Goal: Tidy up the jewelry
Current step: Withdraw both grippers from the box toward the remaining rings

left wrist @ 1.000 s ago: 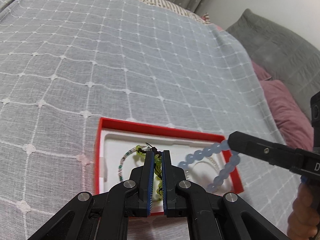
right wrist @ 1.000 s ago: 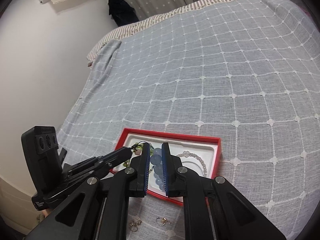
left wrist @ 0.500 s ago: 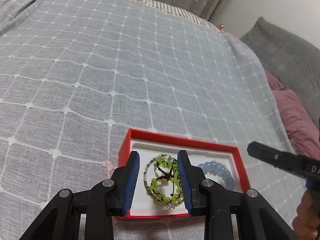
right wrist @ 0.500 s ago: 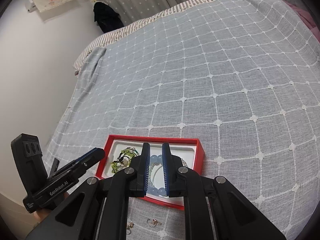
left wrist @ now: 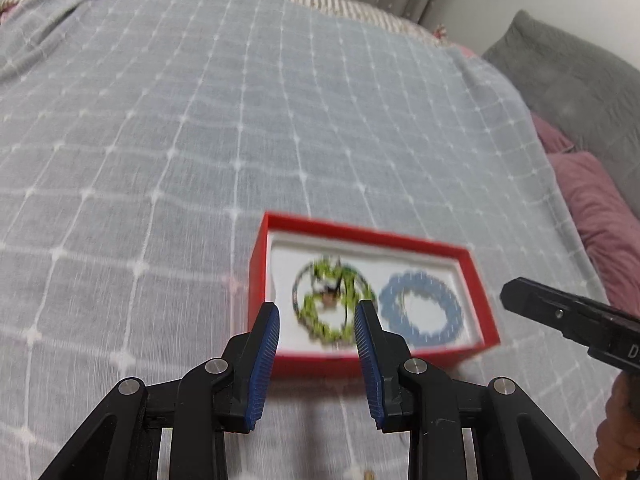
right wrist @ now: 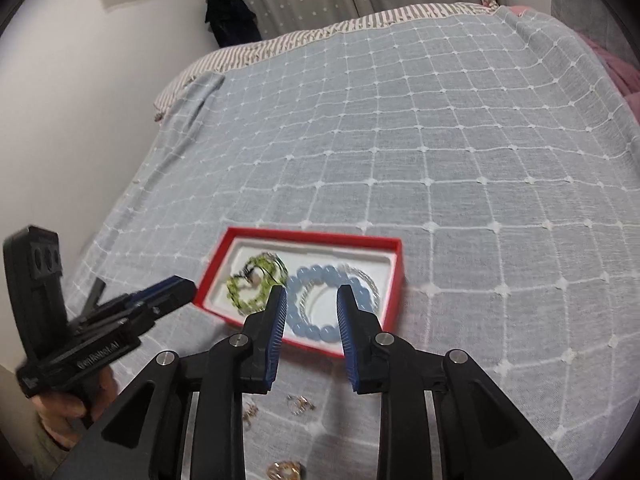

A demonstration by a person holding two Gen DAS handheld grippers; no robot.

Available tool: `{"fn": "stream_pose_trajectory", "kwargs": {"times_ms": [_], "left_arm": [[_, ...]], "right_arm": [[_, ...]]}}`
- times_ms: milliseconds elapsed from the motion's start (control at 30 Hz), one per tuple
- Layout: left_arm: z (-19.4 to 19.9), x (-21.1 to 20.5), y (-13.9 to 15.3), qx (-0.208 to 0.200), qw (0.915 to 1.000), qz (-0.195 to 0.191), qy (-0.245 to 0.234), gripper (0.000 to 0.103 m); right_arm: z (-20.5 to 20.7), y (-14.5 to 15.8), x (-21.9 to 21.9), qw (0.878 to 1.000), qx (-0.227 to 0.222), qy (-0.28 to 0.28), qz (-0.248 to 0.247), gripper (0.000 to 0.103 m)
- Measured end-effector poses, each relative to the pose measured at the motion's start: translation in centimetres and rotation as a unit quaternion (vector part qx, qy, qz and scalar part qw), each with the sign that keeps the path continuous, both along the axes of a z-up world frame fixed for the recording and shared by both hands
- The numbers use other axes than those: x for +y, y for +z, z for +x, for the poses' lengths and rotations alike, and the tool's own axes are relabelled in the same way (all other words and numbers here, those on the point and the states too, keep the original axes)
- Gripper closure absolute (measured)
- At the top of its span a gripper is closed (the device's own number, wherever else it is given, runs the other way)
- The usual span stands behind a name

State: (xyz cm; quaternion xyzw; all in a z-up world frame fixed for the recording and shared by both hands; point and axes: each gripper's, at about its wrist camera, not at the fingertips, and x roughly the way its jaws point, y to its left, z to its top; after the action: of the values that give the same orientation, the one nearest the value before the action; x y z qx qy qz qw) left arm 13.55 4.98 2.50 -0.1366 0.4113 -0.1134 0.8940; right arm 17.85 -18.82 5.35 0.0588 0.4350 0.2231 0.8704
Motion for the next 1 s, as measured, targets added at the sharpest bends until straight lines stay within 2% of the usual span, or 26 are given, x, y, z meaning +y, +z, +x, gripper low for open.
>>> {"fn": "stream_pose_trajectory", "kwargs": {"times_ms": [200,467,633,767,933,1000], "left_arm": [[-1.8,-1.0,0.8,0.009,0.9998,0.01,-0.012,0.07],[-5.0,-2.0,-1.6,0.057,0.9973,0.04,-0.023,0.07],[-6.3,-2.1,-2.7,0.079,0.9959,0.009,-0.043,0.065],[-7.2,-2.7,-3.1,0.08,0.9954,0.037,-0.039,0.064],[-8.1,-3.7,-4.0,0.087,0.9935,0.049,-0.053,0.063],[-8.4,-4.0,-4.3,0.091,0.9924,0.06,-0.056,0.063]], "right_arm": [[-1.8,1.1,0.0,1.0,0.007,0.019,0.0,0.075],[-5.0,-1.1,0.2,0.998,0.042,0.039,-0.03,0.075],[-5.7,-2.0,0.1,0.997,0.061,0.038,-0.032,0.075],[-6.6,-3.0,0.3,0.995,0.075,0.042,-0.04,0.075],[-7.1,-3.4,0.1,0.995,0.084,0.048,-0.036,0.075],[-6.9,-4.0,0.1,0.993,0.104,0.05,-0.028,0.075]]}}
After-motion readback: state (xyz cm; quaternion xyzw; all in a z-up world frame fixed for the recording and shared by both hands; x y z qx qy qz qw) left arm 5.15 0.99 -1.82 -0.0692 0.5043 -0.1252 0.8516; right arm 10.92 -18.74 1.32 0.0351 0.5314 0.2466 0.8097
